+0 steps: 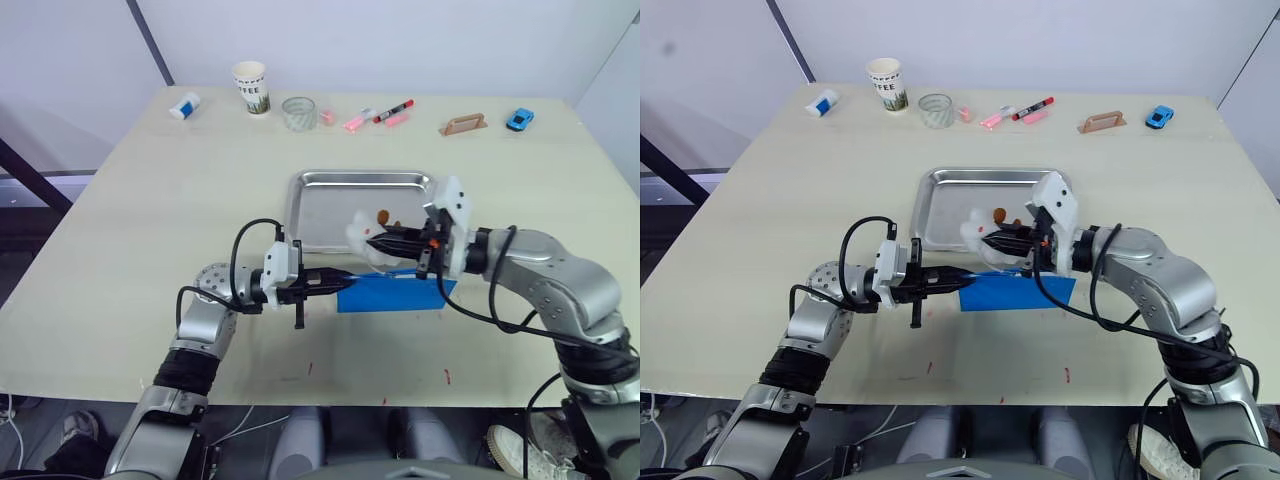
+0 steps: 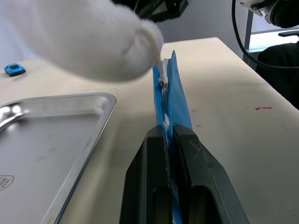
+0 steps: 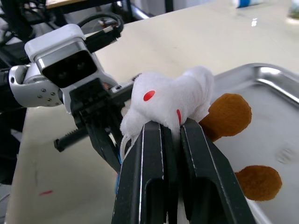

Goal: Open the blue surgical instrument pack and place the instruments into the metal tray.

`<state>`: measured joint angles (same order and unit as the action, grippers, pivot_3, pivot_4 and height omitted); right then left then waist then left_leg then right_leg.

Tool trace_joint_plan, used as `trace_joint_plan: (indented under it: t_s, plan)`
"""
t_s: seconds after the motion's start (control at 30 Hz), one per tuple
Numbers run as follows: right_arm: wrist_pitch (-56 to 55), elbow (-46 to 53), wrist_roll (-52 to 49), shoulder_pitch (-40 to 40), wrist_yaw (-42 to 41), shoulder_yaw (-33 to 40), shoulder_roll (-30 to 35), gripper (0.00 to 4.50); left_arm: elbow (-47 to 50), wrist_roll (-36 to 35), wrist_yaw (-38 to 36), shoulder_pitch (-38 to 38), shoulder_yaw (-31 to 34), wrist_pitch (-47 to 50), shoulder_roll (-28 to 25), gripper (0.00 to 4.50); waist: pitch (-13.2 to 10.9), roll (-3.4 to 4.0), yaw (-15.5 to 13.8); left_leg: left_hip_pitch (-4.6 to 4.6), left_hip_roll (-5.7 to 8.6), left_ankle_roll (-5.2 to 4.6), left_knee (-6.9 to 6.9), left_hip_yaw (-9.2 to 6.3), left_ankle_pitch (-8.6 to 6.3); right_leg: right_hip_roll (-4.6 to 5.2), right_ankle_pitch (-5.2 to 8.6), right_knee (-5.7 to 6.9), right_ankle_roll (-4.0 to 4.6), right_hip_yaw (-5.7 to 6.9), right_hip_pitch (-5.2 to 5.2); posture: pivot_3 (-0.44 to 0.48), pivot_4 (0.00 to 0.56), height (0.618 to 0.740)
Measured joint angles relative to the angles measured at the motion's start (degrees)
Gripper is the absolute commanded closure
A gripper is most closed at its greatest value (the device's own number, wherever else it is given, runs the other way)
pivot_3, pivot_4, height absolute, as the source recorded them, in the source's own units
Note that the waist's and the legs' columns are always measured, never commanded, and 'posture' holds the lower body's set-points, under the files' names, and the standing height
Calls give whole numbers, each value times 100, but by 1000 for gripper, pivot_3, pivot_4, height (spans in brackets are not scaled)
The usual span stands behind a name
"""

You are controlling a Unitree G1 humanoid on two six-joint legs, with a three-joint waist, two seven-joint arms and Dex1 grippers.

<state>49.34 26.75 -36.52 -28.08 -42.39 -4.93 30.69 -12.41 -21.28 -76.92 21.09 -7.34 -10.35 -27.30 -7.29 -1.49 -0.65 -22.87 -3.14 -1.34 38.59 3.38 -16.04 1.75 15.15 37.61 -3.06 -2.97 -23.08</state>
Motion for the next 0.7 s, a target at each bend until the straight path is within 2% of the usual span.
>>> trace_joint_plan:
  t_s: [0.3,0.43,0.5,0.57,0.6,0.63,0.67,0.7]
  plan:
    - [32,1484,-250,1322,125,375,790,4462,17,101,178,21,-6,26,-3,4500,1,-2,2,1,0,0,-1,-12,0,0,0,-1,0,-2,1,0,150,740]
    - [-9,1800,-175,1731,295,359,933,4462,19,98,176,28,-6,41,-5,4500,2,-2,1,2,1,0,-1,-13,0,-1,1,-1,0,-2,1,0,150,740]
    - [-17,1836,-166,1777,325,343,934,3632,19,98,173,30,-8,42,-5,4500,2,-3,0,2,1,0,-1,-13,0,-1,1,-2,0,-2,1,0,150,740]
    - [-22,1851,-171,1828,400,246,925,2555,19,99,169,39,-14,48,-5,4500,2,-3,1,2,1,0,-1,-13,0,-1,1,-2,0,-2,1,0,150,740]
    - [-22,1852,-177,1828,402,240,919,2312,19,100,168,40,-14,50,-5,4500,2,-3,1,2,1,0,-1,-13,0,-1,1,-2,0,-2,1,0,150,740]
    - [-29,1854,-189,1828,396,235,915,1750,19,100,167,42,-17,56,-5,4500,2,-3,1,2,1,0,-1,-13,0,-1,1,-2,0,-2,1,0,150,740]
    - [-45,1857,-210,1828,372,228,926,1447,19,101,166,46,-21,67,-5,4500,2,-4,0,2,1,0,-1,-13,0,-1,1,-2,0,-2,1,0,150,740]
    - [-74,1867,-265,1845,273,231,1000,813,19,101,165,60,-29,91,-5,4500,2,-3,-3,2,1,0,-1,-13,0,-1,1,-3,0,-2,1,0,150,740]
